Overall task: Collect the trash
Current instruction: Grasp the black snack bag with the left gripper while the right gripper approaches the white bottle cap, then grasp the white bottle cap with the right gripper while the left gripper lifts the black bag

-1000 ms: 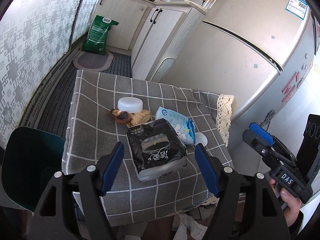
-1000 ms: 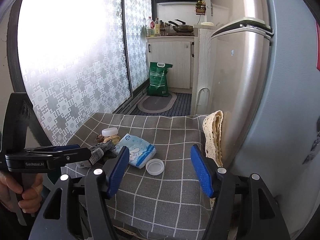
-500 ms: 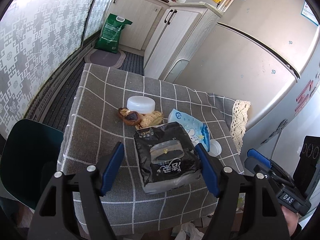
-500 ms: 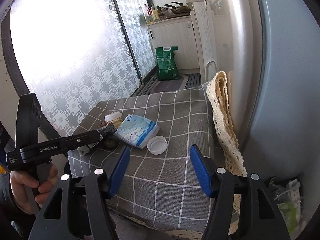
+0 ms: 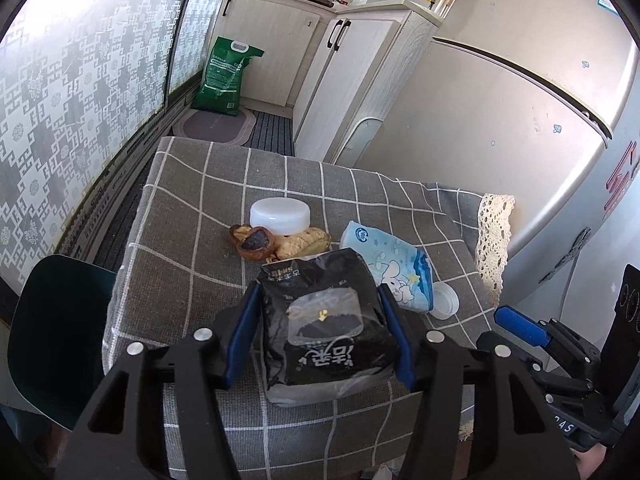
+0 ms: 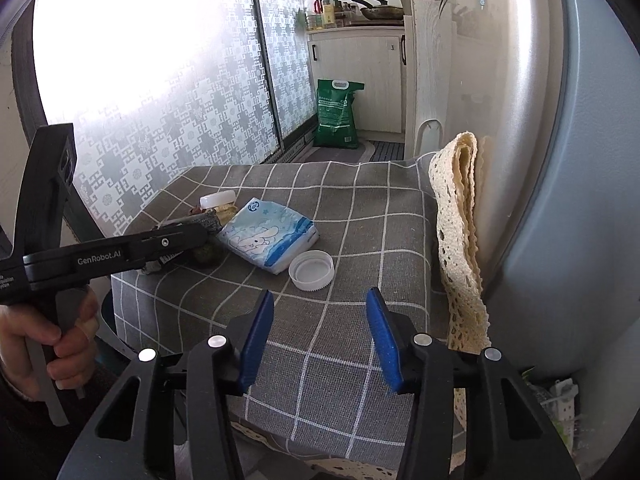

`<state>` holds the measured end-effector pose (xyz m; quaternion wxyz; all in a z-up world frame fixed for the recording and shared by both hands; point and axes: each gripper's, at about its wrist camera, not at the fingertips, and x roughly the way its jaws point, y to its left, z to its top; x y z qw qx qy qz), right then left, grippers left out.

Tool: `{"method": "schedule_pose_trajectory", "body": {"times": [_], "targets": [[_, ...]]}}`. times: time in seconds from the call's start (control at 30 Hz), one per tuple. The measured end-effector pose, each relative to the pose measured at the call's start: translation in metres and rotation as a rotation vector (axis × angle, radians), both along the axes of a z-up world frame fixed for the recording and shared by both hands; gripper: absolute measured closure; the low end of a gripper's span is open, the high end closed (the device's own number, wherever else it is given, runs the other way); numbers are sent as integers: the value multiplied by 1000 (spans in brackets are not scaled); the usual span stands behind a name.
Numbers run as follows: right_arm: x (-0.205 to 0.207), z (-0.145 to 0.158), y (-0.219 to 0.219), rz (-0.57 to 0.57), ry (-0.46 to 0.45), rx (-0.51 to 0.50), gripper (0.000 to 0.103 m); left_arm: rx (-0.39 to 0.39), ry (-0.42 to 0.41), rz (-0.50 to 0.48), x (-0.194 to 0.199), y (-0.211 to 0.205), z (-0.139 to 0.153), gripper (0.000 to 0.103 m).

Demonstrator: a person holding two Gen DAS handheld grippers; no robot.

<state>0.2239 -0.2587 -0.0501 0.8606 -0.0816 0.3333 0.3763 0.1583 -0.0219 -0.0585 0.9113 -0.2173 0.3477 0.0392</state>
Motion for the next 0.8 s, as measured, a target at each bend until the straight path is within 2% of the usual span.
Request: {"method": "schedule_pose_trajectory", "body": {"times": [0.23, 0.3, 0.43, 0.8], "targets": [[-1, -6, 22, 39, -68, -77, 54, 5, -11, -7, -5, 2, 6, 51], [-1, -8, 27, 42, -81, -99, 58, 5, -16, -7, -7, 3, 7, 52], [3, -11, 35, 37, -86, -127, 64, -1, -20, -11, -9, 6, 9, 52], [11, -15, 44, 6, -94, -166, 69, 8, -69, -23, -24, 15, 25, 54]]}}
